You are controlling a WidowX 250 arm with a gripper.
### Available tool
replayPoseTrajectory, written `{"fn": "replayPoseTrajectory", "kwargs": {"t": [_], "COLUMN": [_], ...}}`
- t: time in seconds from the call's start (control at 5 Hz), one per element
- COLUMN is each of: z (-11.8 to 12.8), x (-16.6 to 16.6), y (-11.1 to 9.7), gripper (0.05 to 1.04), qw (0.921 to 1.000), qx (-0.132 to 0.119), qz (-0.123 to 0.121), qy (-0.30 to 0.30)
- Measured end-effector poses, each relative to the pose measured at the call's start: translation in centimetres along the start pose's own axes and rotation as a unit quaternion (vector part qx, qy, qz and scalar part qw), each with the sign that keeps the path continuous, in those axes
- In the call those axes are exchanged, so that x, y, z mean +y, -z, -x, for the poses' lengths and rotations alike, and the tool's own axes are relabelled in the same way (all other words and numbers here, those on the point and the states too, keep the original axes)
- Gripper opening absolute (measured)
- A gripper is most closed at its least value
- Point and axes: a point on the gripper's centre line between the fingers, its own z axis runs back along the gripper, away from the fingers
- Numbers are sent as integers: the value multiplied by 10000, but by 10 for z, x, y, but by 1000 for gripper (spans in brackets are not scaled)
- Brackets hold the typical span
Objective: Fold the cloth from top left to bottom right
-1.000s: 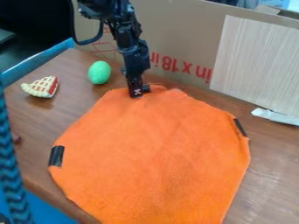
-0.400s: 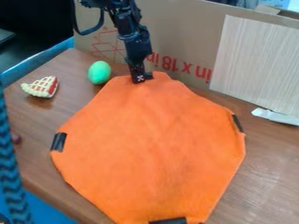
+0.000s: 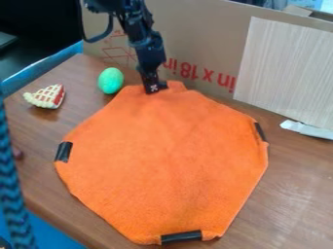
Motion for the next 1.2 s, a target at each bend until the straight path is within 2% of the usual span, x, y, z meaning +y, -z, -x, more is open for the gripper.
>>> {"fn": "replayPoseTrajectory", "kwargs": {"t": [0.2, 0.4, 0.6, 0.8, 1.0, 1.2], "z": [4, -4, -2, 1, 5, 5], "x": [-25, -52, -70, -99, -130, -165], "y": [-13, -33, -42, -34, -20, -15], "gripper": [64, 64, 64, 64, 64, 64], "qw": [9996, 9975, 9958, 9945, 9938, 9928], "qx": [-118, -408, -544, -461, -258, -154], "qz": [1, 25, 67, 240, 329, 332], "qy": [262, 571, 730, 904, 1034, 1145]}}
